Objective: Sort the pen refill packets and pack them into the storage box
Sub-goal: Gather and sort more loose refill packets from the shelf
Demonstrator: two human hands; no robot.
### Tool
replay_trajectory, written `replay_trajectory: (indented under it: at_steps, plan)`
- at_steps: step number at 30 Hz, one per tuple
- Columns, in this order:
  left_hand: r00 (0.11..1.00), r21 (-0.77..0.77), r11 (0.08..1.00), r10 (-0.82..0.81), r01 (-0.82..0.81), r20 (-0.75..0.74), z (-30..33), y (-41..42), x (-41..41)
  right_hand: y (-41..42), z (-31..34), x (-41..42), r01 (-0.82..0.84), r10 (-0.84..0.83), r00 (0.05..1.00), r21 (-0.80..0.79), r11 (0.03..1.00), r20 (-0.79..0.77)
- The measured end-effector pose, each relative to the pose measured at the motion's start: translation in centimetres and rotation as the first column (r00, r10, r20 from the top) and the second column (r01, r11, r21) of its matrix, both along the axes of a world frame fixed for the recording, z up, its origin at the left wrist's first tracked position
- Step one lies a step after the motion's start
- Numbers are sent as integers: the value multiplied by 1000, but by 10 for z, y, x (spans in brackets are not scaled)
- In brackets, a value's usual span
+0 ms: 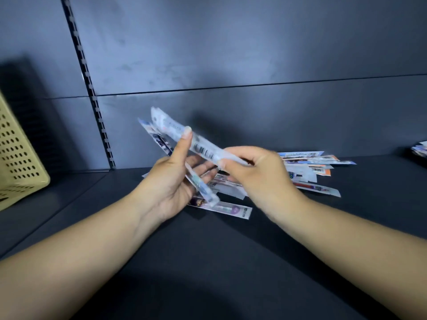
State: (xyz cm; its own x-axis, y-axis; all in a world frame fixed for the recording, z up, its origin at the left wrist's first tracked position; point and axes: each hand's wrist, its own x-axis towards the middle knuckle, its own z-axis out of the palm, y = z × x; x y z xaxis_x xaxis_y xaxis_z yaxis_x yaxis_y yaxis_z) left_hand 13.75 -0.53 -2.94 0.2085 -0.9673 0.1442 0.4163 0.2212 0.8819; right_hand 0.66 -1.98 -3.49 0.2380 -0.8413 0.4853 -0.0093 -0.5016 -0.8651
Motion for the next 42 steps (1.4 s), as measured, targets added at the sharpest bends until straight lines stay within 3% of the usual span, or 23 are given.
replay_trajectory:
  at_steps: [2, 7, 12, 16, 19, 23, 29, 31, 33, 35, 36, 42]
  plan:
    - [999, -2, 1000, 15, -15, -31, 0, -2, 2, 4, -4, 7, 10, -43, 986, -202, 979, -159]
    - [989, 9, 997, -80, 82, -124, 5, 7, 12, 13, -10, 15, -127, 10, 940, -320, 939, -342]
    - [989, -133, 981, -145, 139, -34, 7, 13, 26, 15, -11, 9, -257, 104, 866, -256, 932, -489]
    - [967, -223, 963, -100, 153, 233, 14, 10, 44, -4, -8, -3, -201, -25, 791, -298, 933, -612]
    - [926, -208, 974, -7, 92, 378, 9, 4, 54, -22, -12, -12, -148, -72, 653, -220, 964, -754]
    - [920, -148, 986, -15, 79, 391, 0, -1, 54, -26, -18, -14, -91, -34, 472, -88, 992, -881]
    - [956, -69, 994, -59, 82, 287, -1, -1, 55, -24, -15, -9, -51, -47, 461, -79, 996, -886]
    - [969, -50, 996, -61, 75, 238, 3, 1, 56, -23, -10, -13, -33, -143, 501, -183, 982, -853]
    - [987, -43, 999, -12, 19, 158, 6, 1, 55, -22, -2, -18, 22, -173, 684, -217, 976, -709]
    - [995, -49, 998, 52, -48, 83, 8, 1, 52, -17, 6, -22, 66, -110, 873, -108, 992, -475]
    - [996, -51, 997, 58, -54, 69, 8, 1, 50, -13, 9, -22, 49, -70, 916, -62, 997, -396]
    - [982, -83, 990, -98, 113, 163, -3, 5, 24, 7, 2, -5, -207, 217, 937, 65, 976, -275]
